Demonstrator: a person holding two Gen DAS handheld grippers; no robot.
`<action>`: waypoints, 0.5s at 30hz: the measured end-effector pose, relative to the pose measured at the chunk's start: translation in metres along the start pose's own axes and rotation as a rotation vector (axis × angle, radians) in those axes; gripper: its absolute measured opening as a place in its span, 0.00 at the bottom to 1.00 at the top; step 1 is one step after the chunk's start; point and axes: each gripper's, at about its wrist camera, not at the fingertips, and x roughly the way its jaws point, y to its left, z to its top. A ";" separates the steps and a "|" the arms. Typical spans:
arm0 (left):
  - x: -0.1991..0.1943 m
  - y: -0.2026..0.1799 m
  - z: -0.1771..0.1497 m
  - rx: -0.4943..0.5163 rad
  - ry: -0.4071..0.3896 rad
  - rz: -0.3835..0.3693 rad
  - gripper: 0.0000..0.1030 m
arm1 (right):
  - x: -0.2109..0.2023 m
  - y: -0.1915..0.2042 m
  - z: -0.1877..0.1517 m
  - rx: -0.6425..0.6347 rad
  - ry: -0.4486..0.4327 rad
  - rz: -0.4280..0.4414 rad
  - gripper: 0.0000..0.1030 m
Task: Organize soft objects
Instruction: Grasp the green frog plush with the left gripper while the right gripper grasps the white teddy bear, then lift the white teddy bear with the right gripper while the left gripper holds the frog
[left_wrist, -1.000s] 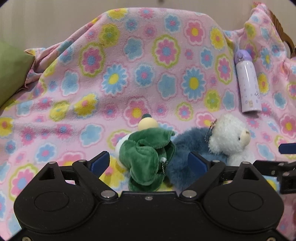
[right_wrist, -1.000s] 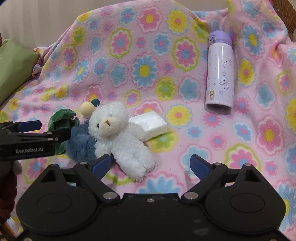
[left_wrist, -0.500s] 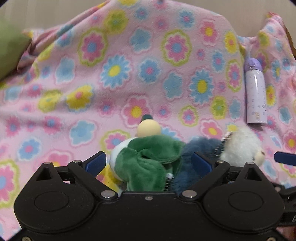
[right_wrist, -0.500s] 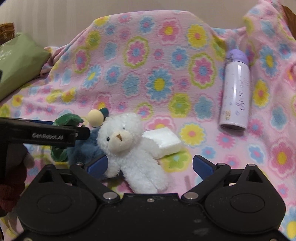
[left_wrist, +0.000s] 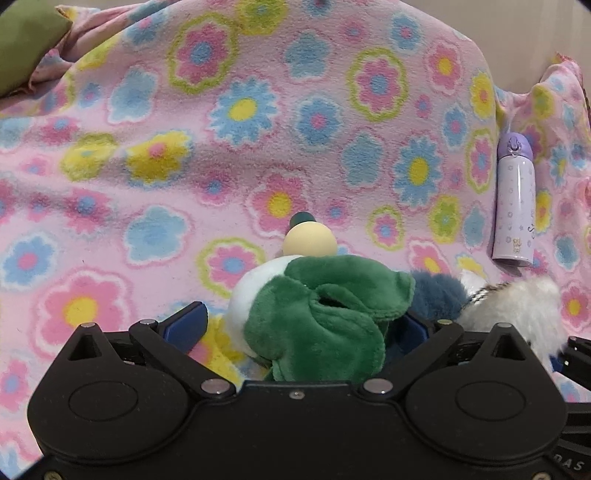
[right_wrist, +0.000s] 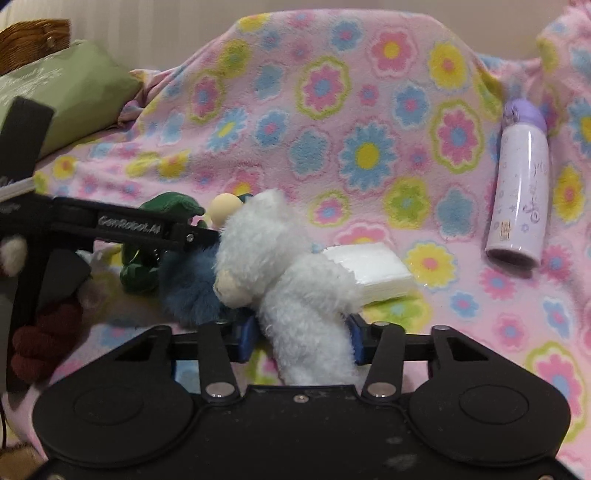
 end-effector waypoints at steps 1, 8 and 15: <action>0.000 0.000 0.000 -0.001 0.000 -0.001 0.96 | -0.003 -0.001 0.001 0.004 0.003 0.004 0.27; 0.000 0.000 0.001 -0.005 0.000 -0.003 0.96 | -0.021 -0.045 0.006 0.220 0.070 0.010 0.23; 0.000 0.000 0.000 -0.005 0.000 -0.002 0.96 | -0.025 -0.078 -0.001 0.320 0.072 -0.128 0.44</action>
